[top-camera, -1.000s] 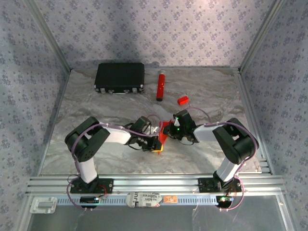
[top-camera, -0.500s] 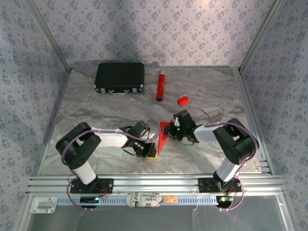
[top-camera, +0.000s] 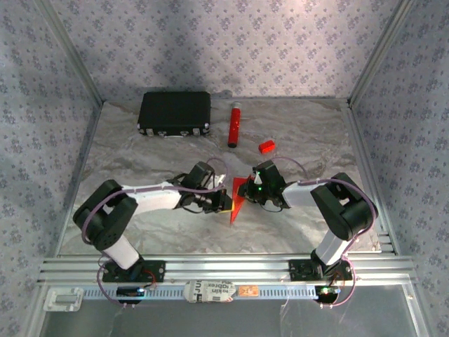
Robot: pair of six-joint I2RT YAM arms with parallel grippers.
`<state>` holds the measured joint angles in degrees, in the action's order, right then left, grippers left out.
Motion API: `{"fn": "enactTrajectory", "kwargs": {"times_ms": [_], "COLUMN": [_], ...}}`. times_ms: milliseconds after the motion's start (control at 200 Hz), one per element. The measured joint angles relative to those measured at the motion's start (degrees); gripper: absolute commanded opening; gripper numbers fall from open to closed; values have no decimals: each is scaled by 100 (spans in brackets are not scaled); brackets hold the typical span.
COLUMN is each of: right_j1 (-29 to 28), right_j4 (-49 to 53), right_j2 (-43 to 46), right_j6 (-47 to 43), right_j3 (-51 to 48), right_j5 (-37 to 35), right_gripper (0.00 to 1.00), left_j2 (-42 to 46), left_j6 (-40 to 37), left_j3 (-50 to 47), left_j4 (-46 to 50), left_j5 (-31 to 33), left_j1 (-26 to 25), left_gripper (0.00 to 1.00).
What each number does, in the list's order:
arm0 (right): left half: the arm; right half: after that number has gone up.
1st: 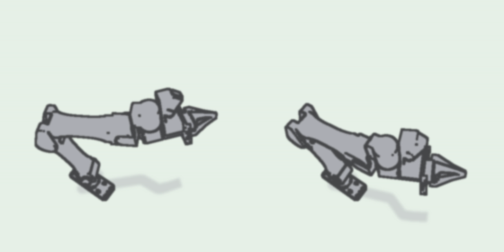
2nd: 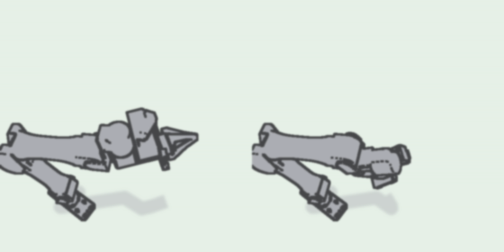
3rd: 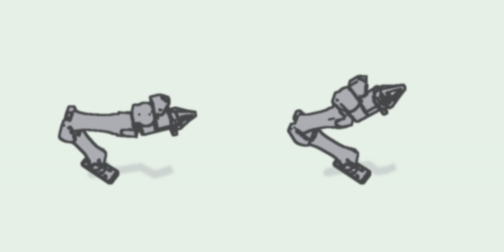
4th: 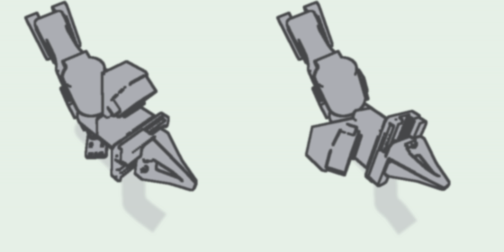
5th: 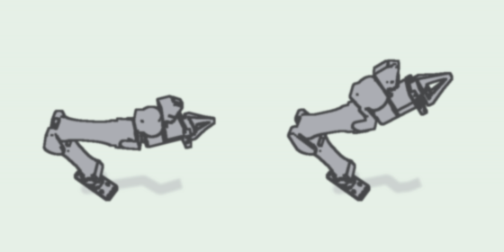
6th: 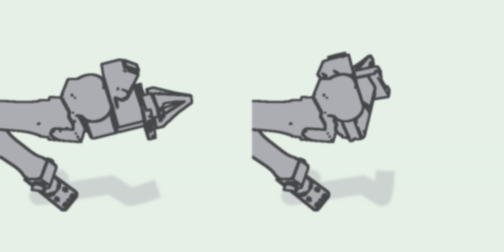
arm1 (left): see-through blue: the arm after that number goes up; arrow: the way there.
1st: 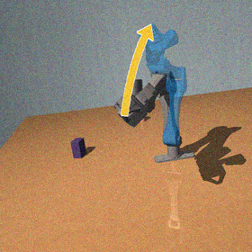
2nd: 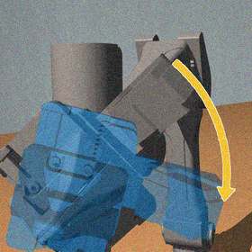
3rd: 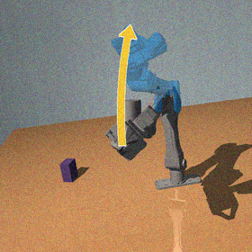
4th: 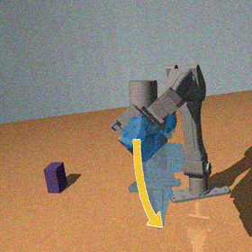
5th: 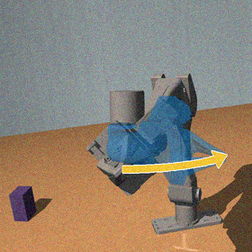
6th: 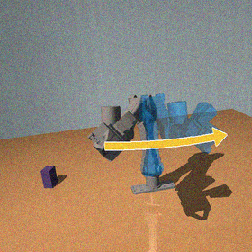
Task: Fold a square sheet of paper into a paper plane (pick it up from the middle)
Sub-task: Fold the wing for the fifth time at the center of the table.
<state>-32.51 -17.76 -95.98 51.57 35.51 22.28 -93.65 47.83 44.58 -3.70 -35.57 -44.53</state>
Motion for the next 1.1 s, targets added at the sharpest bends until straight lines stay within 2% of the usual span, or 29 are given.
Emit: {"fn": "enactTrajectory", "kwargs": {"times_ms": [375,695,909,1099], "right_j1": [0,98,389,382], "right_j4": [-17,-273,741,953], "right_j2": [0,11,619,1069], "right_j6": [4,116,-109,-260], "right_j3": [0,-116,20,92], "right_j5": [7,221,24,-44], "right_gripper": [14,15,16,15], "left_j2": [-931,-1163,-1156,-1152], "left_j6": [138,90,-157,-328], "left_j3": [481,476,413,398], "left_j4": [-291,-219,-258,-260], "left_j5": [162,326,306,260], "left_j1": [17,-15,-13,-9], "left_gripper": [6,2,0,0]}}
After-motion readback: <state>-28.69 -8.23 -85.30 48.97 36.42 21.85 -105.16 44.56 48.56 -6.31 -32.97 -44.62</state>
